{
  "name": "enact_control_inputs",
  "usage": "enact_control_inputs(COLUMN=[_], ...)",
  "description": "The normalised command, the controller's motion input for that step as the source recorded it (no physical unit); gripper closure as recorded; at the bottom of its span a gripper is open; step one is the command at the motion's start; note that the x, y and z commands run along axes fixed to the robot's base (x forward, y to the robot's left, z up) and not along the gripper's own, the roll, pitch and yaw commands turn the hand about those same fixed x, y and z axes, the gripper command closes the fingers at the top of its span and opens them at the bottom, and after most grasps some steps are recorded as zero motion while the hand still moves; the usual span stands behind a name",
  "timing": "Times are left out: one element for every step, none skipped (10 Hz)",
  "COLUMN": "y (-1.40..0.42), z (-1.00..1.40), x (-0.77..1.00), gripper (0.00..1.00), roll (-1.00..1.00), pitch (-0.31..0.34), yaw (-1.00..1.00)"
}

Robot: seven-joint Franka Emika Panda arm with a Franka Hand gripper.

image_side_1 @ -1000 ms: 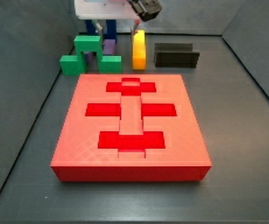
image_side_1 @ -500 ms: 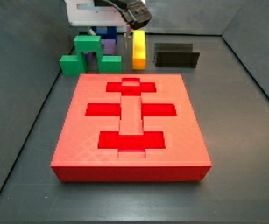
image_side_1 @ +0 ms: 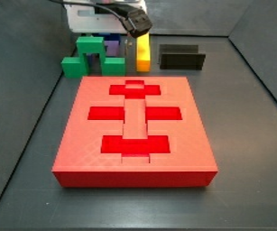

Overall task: Pick up the purple object. Move up. Place the purple object on the fixture. Regrasp the purple object. Move to above the board. Insert the purple object.
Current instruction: Pick up the purple object.

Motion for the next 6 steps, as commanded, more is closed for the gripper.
enact_control_inputs(y=[0.00, 0.00, 0.00, 0.00, 0.00, 0.00], z=[-0.19, -0.21, -0.19, -0.23, -0.21, -0.11], x=[0.00, 0.00, 0.00, 0.00, 0.00, 0.00], gripper=[0.00, 0.00, 0.00, 0.00, 0.00, 0.00], roll=[0.00, 0.00, 0.00, 0.00, 0.00, 0.00], pitch=[-0.010, -0.010, 0.000, -0.001, 0.000, 0.000], yaw=[-0.03, -0.03, 0.00, -0.01, 0.00, 0.00])
